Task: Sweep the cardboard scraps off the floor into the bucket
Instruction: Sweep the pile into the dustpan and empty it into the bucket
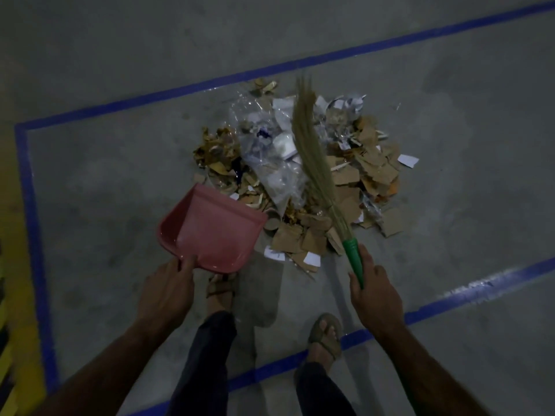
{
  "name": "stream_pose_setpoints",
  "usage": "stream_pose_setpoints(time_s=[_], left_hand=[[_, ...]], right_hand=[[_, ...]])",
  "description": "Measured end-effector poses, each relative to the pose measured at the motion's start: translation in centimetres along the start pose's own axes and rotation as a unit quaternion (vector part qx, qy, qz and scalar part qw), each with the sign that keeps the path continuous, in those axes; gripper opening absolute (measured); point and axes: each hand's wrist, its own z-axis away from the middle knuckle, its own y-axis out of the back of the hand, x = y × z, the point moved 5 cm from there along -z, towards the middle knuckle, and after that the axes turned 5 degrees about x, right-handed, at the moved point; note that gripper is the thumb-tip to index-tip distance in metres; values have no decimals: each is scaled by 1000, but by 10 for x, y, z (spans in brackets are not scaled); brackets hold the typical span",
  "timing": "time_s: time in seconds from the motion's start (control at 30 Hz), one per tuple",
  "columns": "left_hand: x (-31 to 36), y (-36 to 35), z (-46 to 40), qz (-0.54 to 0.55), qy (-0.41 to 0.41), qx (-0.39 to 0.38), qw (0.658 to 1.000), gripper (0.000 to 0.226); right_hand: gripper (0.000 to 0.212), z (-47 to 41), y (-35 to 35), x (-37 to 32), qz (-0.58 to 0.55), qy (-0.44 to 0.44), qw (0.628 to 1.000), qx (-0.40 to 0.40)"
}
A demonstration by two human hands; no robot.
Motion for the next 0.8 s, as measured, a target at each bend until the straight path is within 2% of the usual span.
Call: stream_pose_setpoints(time_s=[0.33,0.43,0.57,0.8], left_hand=[[-98,24,-89,-31,-67,-41,996,48],[-110,34,-111,-44,-89,-9,995,42],[-117,41,-133,-58,-104,-8,993,43],[-121,45,-158,-57,-76,-6,995,39]], right_hand=[[76,0,-16,-66,-2,-27,1000,-15],[77,-8,-25,-87,3,-18,1000,-11],[79,-18,-29,-113,-9,-21,1000,6],[87,-42,-30,-136,-28,8,1000,7]])
